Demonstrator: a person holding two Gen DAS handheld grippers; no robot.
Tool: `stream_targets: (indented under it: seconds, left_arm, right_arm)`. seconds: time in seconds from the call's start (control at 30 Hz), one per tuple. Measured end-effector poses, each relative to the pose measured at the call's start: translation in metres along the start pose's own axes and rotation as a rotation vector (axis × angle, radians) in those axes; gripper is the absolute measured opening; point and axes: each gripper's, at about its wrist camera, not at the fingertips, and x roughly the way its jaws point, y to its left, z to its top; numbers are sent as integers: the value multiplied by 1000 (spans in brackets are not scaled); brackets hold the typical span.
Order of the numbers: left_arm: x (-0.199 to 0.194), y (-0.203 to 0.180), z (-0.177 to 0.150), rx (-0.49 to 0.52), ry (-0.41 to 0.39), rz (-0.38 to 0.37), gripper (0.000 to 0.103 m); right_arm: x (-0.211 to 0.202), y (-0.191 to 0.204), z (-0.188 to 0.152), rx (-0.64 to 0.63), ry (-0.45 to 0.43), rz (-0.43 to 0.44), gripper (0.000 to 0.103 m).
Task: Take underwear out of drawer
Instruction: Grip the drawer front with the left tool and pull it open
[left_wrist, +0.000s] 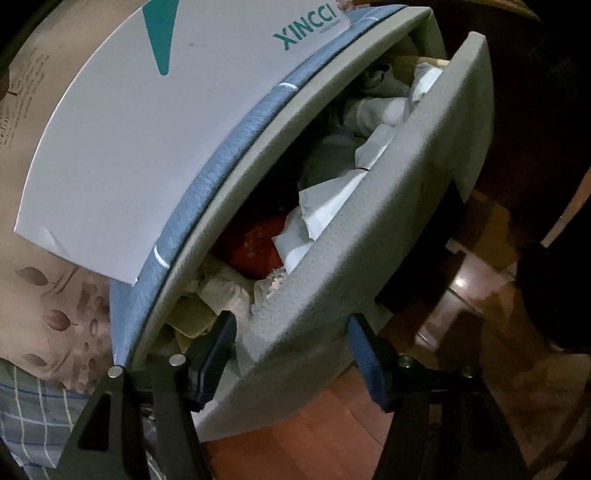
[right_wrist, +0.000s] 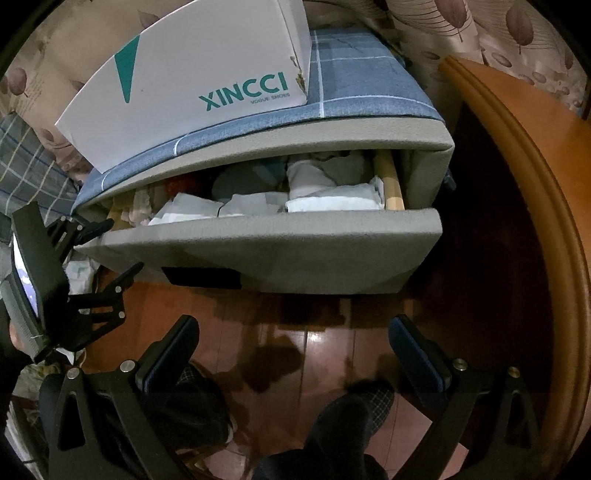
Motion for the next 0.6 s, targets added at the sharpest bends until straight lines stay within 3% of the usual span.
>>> stream_targets:
  seconds: [0.27,0.6]
  left_arm:
    - [-27,-25,-17,60,43,-73,64]
    - [-50,-42,-25,50,115,-165,64]
  right_arm:
    - [-8,-7,-1,20,-48,7,101]
    - [-27,0,-2,-14,-135,-8,102]
